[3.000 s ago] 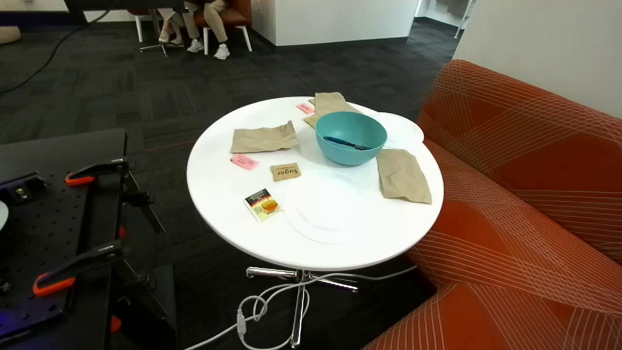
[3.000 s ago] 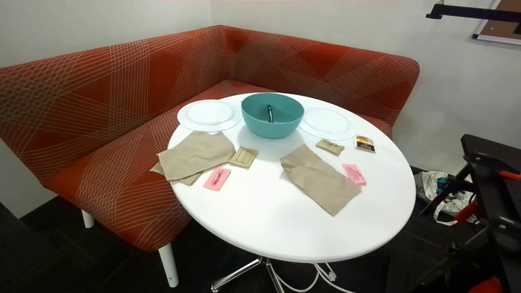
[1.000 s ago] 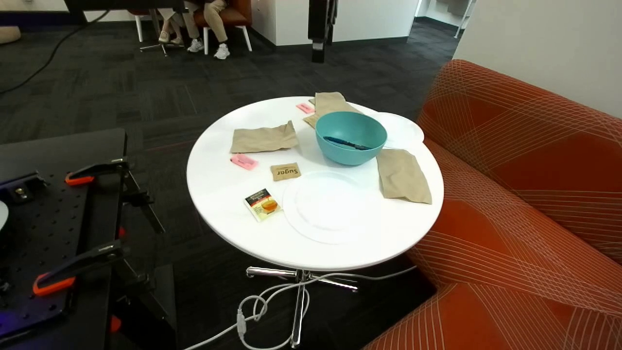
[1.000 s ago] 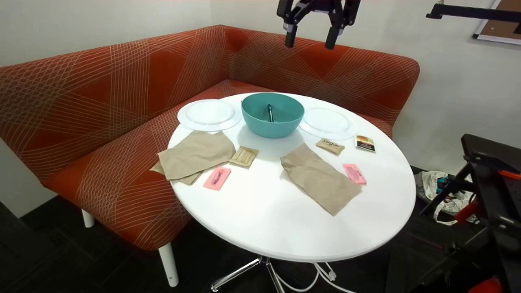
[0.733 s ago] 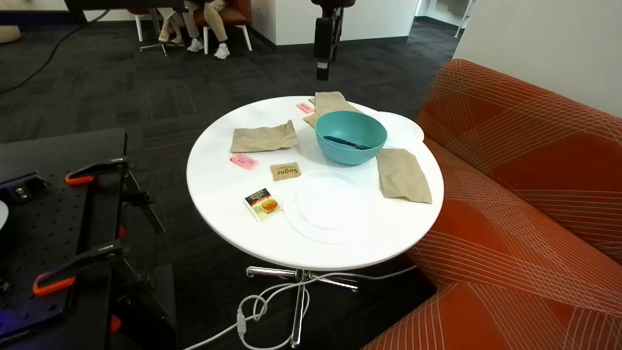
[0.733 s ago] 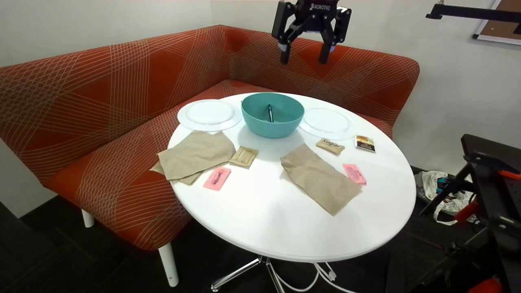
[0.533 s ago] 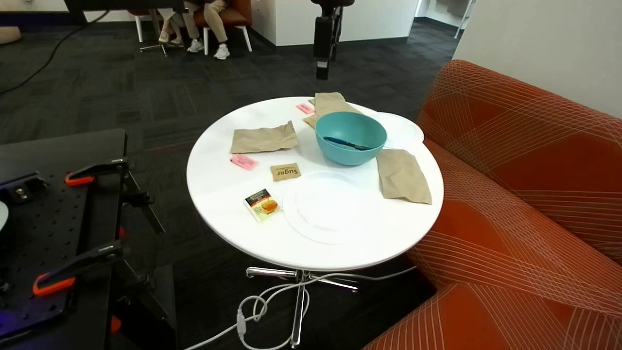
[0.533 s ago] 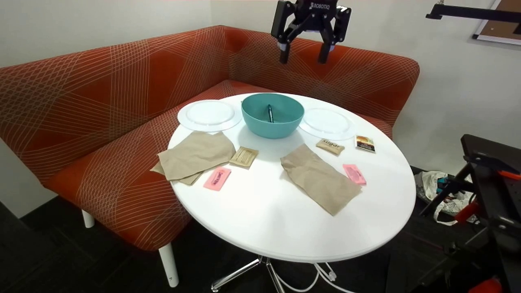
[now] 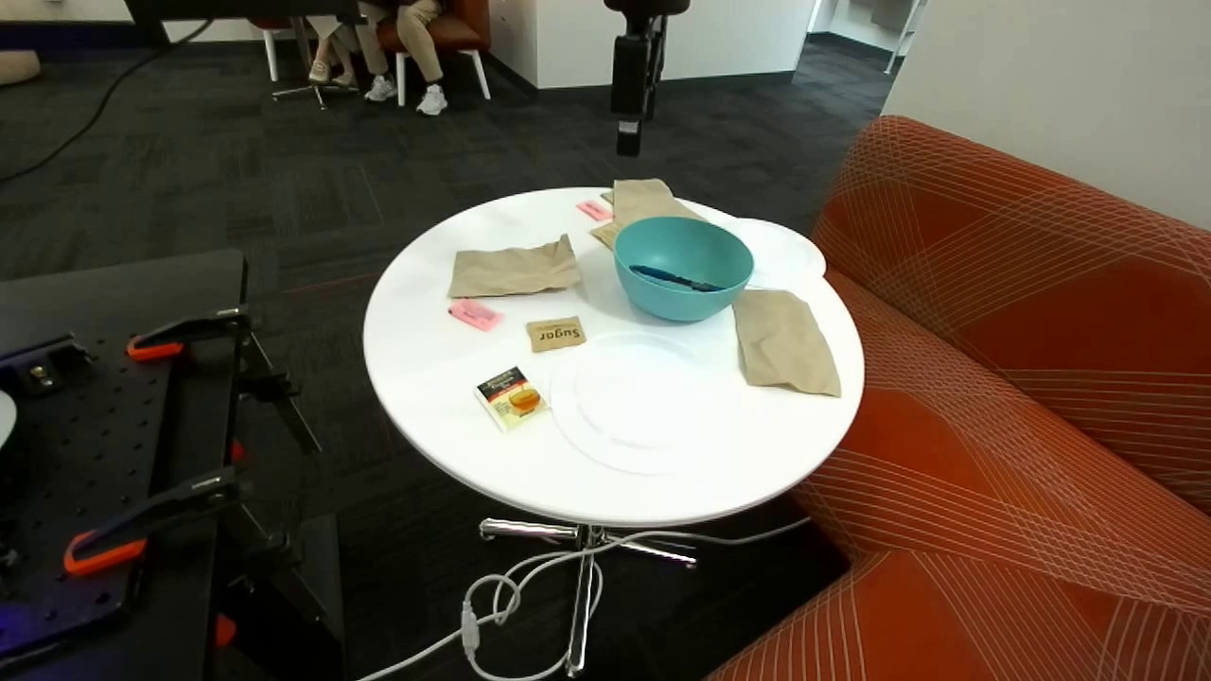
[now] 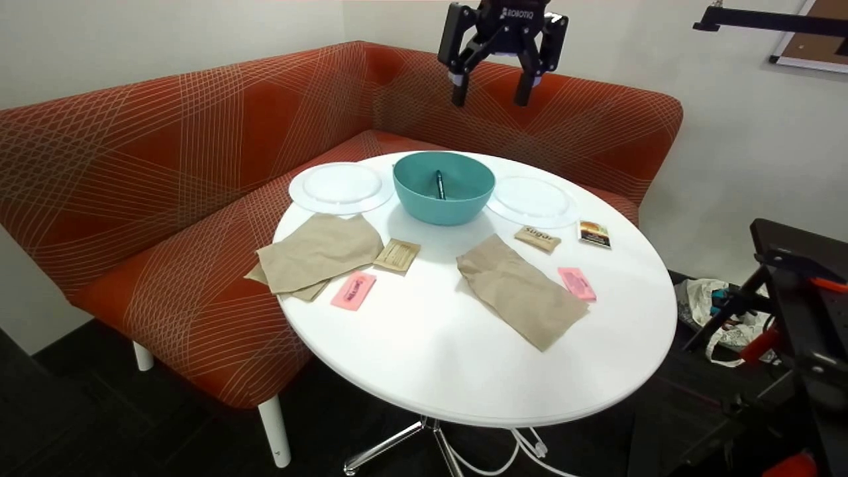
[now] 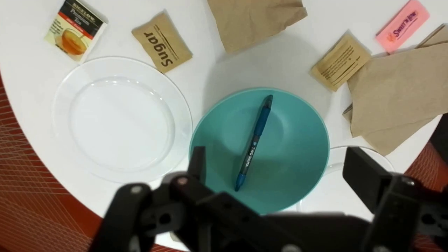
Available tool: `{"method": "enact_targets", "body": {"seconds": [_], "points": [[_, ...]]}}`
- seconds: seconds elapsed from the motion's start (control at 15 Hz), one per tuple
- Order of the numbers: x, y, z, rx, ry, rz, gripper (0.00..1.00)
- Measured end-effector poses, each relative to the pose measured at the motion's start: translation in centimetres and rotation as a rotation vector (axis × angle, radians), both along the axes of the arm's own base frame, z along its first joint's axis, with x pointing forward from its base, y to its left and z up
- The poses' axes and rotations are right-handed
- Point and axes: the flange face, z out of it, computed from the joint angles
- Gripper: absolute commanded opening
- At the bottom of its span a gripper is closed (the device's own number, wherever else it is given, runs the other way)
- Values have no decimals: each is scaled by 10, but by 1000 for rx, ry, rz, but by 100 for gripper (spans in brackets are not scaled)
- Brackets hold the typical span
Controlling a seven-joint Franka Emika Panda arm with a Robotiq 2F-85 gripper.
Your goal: Put the pen on the table
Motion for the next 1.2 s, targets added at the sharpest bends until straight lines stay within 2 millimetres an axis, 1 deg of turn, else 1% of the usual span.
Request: {"method": "enact_targets", "body": {"seconds": [0.13,0.33,0.53,0.73,1.2], "points": [[4,2,-5,-11,-21,-5,100],[14,5,-21,-16,-49,-20,100],[25,4,-44,-23,-33,-24,100],[34,-1,-69,-30,-10,-34,100],[48,-15,-119,-42,35,-64,100]]}}
